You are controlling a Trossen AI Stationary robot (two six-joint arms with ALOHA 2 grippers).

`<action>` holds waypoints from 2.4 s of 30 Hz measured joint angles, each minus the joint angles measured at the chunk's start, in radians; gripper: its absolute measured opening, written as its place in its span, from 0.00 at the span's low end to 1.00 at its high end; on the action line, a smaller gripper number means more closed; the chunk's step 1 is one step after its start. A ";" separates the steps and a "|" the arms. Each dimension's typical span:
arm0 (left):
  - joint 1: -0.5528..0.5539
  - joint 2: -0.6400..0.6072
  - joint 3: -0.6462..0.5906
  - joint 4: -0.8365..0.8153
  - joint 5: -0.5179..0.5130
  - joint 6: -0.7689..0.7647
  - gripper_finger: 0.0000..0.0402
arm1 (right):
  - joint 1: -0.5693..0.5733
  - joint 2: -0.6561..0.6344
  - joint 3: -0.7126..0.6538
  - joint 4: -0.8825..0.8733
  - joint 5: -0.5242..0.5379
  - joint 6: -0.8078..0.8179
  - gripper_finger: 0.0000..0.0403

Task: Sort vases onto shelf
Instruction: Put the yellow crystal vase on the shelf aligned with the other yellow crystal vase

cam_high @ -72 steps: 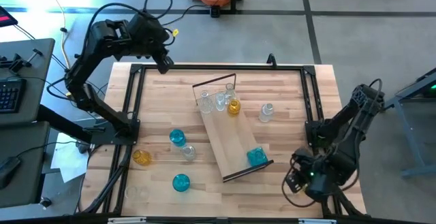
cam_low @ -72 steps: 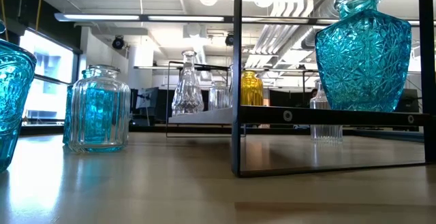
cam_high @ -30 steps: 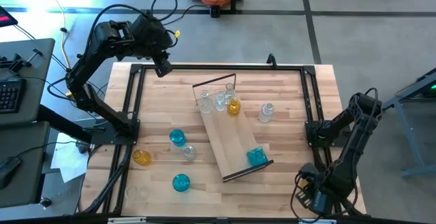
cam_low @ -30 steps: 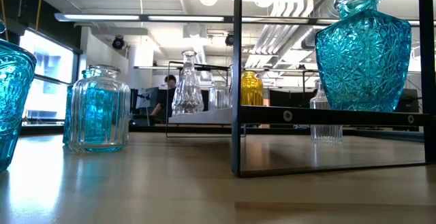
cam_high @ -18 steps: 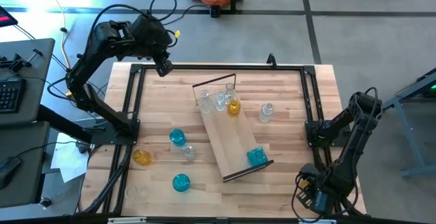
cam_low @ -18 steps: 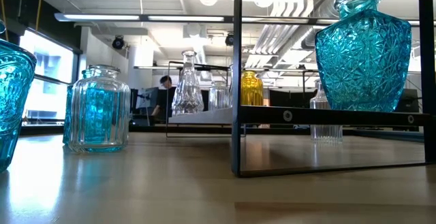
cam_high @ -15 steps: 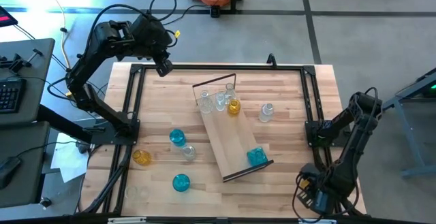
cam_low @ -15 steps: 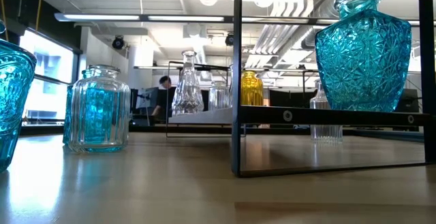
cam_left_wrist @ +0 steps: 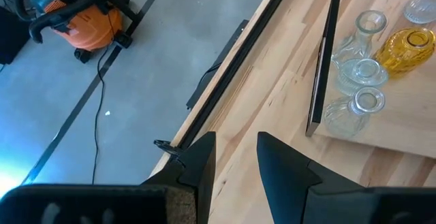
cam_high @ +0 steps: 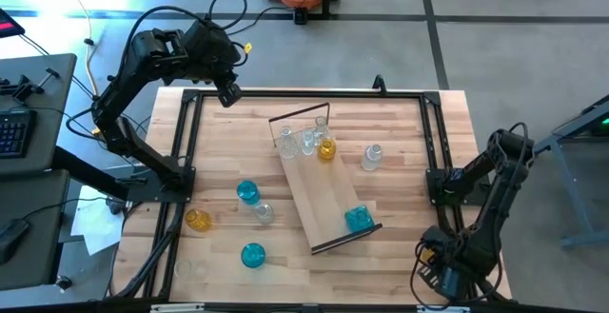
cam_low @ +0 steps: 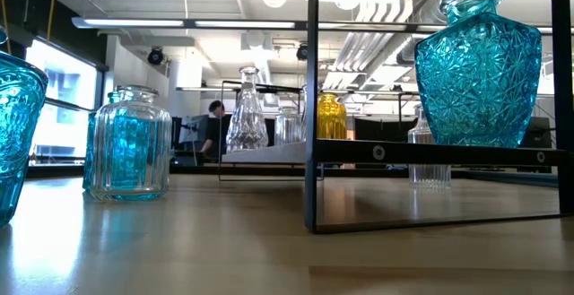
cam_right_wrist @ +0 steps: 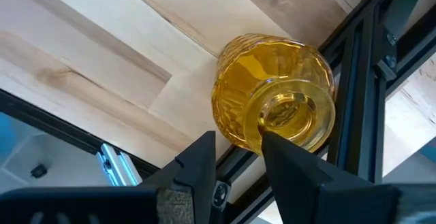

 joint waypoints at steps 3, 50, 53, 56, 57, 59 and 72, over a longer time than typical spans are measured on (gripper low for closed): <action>0.000 0.000 0.000 0.000 0.000 0.000 0.25 | 0.000 0.001 0.009 -0.002 0.011 0.001 0.30; 0.000 0.000 0.000 0.000 -0.001 -0.025 0.25 | -0.001 -0.019 -0.142 0.146 0.025 -0.008 0.21; 0.000 0.000 0.000 0.000 -0.001 -0.026 0.25 | -0.001 -0.019 -0.142 0.148 0.016 -0.008 0.10; 0.000 0.000 0.000 0.000 -0.001 -0.026 0.25 | -0.001 -0.019 -0.142 0.146 0.013 -0.015 0.07; 0.000 0.000 0.000 0.000 0.000 -0.026 0.25 | -0.001 -0.019 -0.142 0.146 0.010 -0.015 0.07; 0.000 0.000 0.000 0.000 0.000 -0.026 0.25 | -0.001 -0.019 -0.142 0.146 0.006 -0.015 0.07; 0.000 0.000 0.000 0.000 0.000 -0.026 0.25 | -0.086 -0.013 -0.029 0.030 0.000 -0.141 0.06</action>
